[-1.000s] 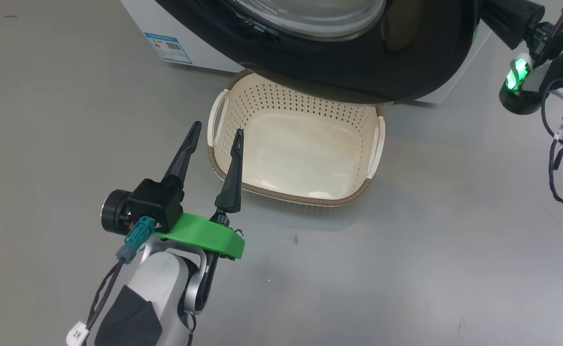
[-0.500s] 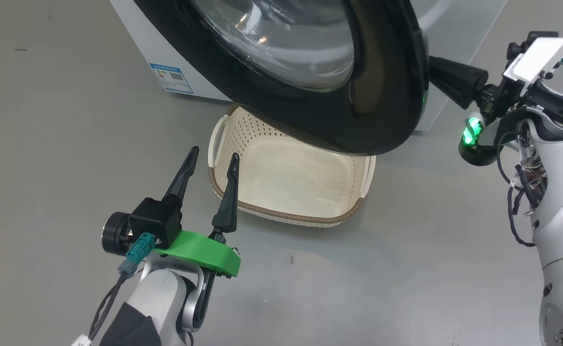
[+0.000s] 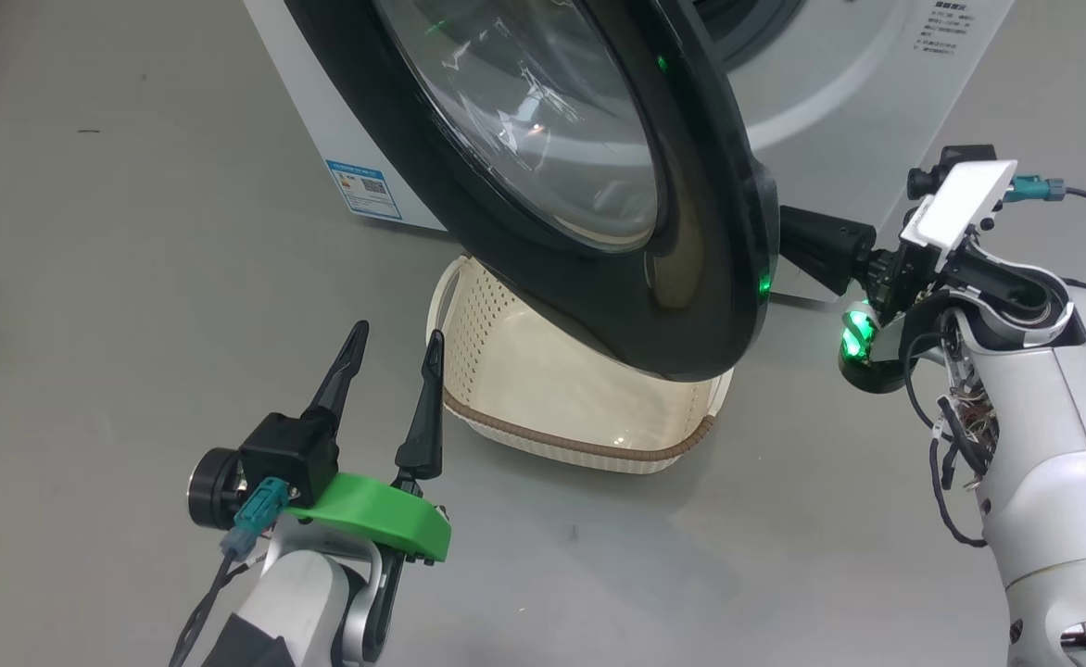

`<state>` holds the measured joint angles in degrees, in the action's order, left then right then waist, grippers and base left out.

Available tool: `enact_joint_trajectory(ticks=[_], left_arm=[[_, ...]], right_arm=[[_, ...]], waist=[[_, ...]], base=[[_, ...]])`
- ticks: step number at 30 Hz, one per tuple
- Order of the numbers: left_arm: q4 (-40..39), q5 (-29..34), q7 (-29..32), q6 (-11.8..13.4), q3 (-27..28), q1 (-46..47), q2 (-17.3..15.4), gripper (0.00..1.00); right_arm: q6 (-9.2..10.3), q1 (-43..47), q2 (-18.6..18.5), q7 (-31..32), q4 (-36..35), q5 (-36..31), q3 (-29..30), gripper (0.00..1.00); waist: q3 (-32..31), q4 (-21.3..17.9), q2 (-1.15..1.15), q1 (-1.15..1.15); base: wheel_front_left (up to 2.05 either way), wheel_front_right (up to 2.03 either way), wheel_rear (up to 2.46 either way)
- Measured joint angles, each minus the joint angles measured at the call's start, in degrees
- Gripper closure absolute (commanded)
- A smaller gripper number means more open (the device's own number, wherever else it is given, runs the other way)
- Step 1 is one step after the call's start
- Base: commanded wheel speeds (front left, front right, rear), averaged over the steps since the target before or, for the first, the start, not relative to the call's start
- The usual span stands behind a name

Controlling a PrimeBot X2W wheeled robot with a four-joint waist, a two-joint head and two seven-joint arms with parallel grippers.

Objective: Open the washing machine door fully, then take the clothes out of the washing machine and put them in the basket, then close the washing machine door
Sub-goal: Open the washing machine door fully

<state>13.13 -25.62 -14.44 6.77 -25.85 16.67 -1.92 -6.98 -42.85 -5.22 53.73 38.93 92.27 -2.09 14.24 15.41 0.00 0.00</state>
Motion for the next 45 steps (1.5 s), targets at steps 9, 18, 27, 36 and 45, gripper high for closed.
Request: enact_joint_trajectory(ticks=[9,18,27,36,45], left_arm=[[0.4,0.0,0.0,0.0,1.3,-1.9,0.0,0.0],[0.2,-0.1,0.0,0.0,1.8,-2.7,0.0,0.0],[-0.4,-0.1,0.0,0.0,2.1,-4.1,-0.1,0.0],[-0.5,-0.5,0.0,0.0,1.8,-4.3,-0.1,0.0],[-0.6,-0.6,0.0,0.0,1.9,-5.1,-0.1,0.0]], right_arm=[[0.0,4.7,1.2,0.0,-3.1,0.7,-1.9,1.0],[0.0,8.5,1.5,-0.1,-6.0,1.5,-5.6,1.0],[0.0,11.8,1.5,-1.2,-9.1,4.9,-11.6,1.0],[0.0,12.9,1.4,-4.1,-11.6,6.8,-16.9,1.0],[0.0,14.2,1.4,-7.2,-13.7,9.1,-22.4,1.0]], waist=[[-2.0,1.8,0.0,0.0],[-2.8,3.6,0.0,0.0],[-3.4,5.1,0.0,0.0],[-3.8,7.0,0.0,0.0],[-4.1,9.2,0.0,0.0]], base=[[0.0,0.0,0.0],[0.0,0.0,0.0],[0.0,0.0,0.0],[0.0,0.0,0.0],[0.0,0.0,0.0]])
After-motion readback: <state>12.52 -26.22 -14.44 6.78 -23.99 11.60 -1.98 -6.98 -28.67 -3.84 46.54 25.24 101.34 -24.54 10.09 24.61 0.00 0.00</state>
